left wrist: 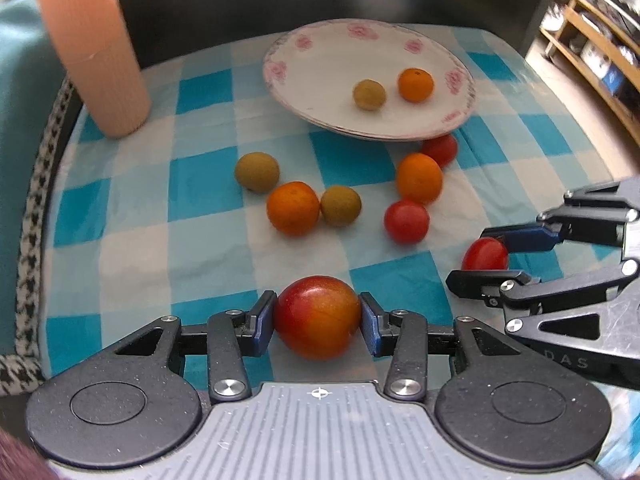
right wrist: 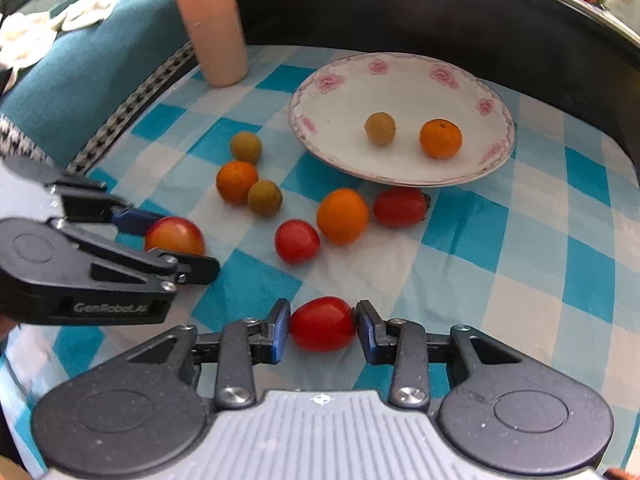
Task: Organize fruits
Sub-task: 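Carry the apple and tomato into the white bowl and open both tools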
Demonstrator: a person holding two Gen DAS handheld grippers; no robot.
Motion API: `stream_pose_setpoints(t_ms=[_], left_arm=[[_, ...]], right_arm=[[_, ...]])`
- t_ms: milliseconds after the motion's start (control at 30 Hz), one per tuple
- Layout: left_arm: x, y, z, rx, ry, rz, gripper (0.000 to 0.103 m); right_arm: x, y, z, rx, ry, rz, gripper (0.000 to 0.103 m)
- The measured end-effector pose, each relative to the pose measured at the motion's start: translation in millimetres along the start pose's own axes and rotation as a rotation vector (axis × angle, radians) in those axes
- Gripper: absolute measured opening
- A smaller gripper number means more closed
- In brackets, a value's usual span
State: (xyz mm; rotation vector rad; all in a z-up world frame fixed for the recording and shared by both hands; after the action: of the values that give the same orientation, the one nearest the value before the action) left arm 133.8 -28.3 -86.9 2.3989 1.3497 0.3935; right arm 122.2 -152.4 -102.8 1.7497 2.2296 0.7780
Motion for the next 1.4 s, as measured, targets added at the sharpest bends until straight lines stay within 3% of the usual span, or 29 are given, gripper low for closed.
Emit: stream_pose_setpoints(t_ms=[400, 733, 1133, 1400], left_arm=[[-1, -5, -1, -0.003, -0.005, 0.02, 0.055], [-4, -2, -5, 0.005, -0.016, 0.026, 0.051], [-4, 37, -14, -0.077, -0.012, -0.01, 0.051], [-2, 77, -7, -0.125, 0.04, -0.027, 0.051]], right_arm=[[-4, -6, -2, -0.01, 0.013, -0.005, 0.05], [-9, -5, -5, -0.019, 0.015, 0.038, 0.048], [-15, 20, -15, -0.085, -0.005, 0.071, 0.048], [-30, 50, -17, -0.133, -0.051, 0.097, 0.048]])
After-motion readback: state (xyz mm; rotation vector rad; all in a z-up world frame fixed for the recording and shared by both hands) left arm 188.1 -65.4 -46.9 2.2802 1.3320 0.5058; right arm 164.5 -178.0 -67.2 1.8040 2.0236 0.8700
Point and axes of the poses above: each gripper's, at about its wrist camera, not at the fingertips, and z roughly the way its jaws point, x to its left, y to its top, the point moved 7 cm from there along z, roughly the way its jaws point, and after that the axes turned 5 degrees about z, right-handed, at the moved point
